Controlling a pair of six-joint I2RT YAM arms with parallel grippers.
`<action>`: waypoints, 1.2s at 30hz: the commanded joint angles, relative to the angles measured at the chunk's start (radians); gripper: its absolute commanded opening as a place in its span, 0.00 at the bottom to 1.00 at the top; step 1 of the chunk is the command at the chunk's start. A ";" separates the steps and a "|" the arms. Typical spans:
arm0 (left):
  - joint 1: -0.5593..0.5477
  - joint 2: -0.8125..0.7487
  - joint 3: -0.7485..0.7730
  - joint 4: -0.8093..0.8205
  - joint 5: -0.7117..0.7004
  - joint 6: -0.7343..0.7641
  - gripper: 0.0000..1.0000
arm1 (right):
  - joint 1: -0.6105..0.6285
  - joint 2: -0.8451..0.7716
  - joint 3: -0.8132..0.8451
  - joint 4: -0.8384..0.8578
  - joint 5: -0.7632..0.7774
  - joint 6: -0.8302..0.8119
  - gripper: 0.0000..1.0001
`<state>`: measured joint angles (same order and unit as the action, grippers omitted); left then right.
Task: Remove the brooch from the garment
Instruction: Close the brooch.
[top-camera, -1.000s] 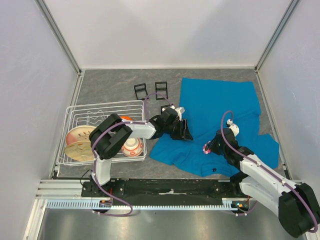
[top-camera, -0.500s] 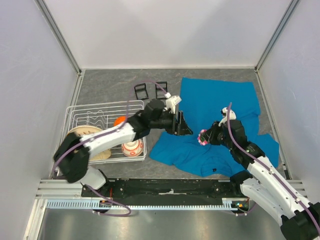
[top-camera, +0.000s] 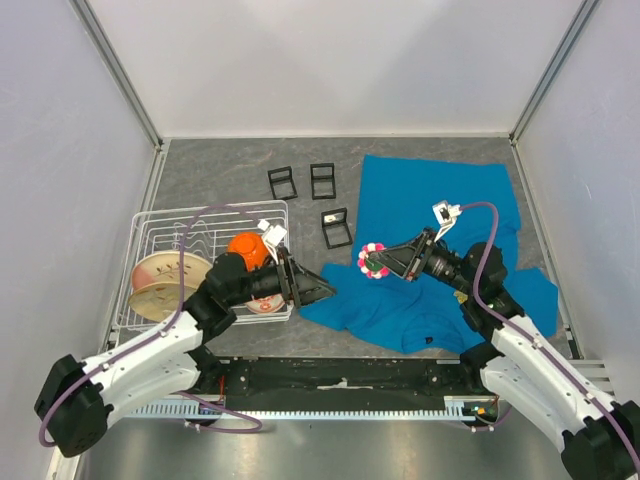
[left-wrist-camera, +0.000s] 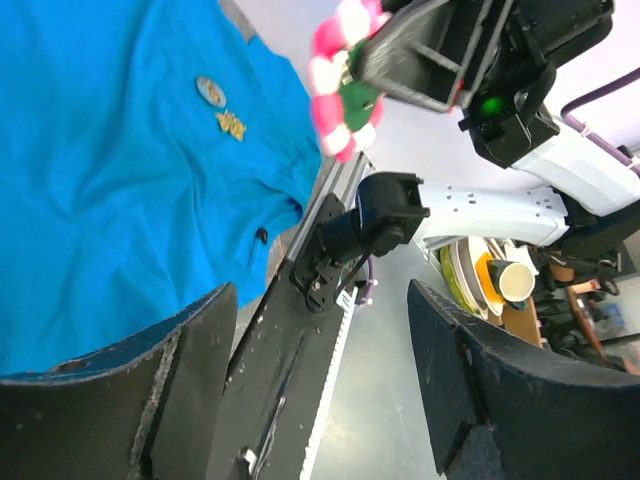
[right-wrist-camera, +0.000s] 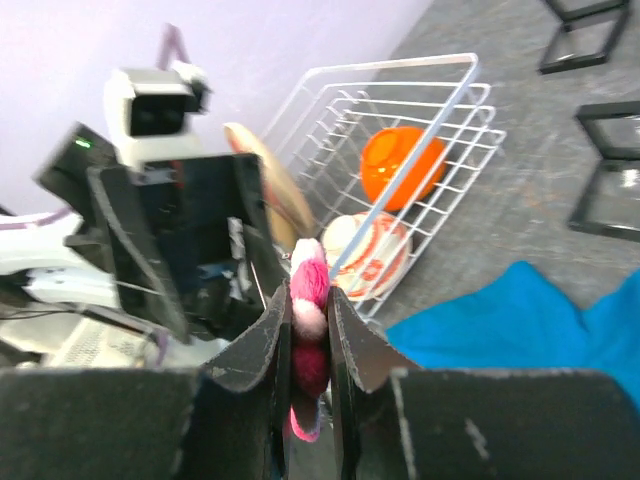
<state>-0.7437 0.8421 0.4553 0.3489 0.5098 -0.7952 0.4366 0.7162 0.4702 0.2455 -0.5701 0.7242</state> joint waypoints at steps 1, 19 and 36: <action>0.000 0.026 -0.063 0.330 0.065 -0.144 0.76 | 0.002 0.041 -0.093 0.438 -0.079 0.264 0.00; -0.095 0.362 0.062 0.624 -0.068 -0.184 0.83 | 0.060 0.025 -0.119 0.374 0.044 0.196 0.00; -0.118 0.495 0.049 0.832 -0.182 -0.268 0.62 | 0.099 -0.041 -0.145 0.330 0.159 0.172 0.00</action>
<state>-0.8555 1.3060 0.4820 1.0512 0.3836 -1.0183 0.5266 0.6918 0.3317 0.5507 -0.4496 0.9115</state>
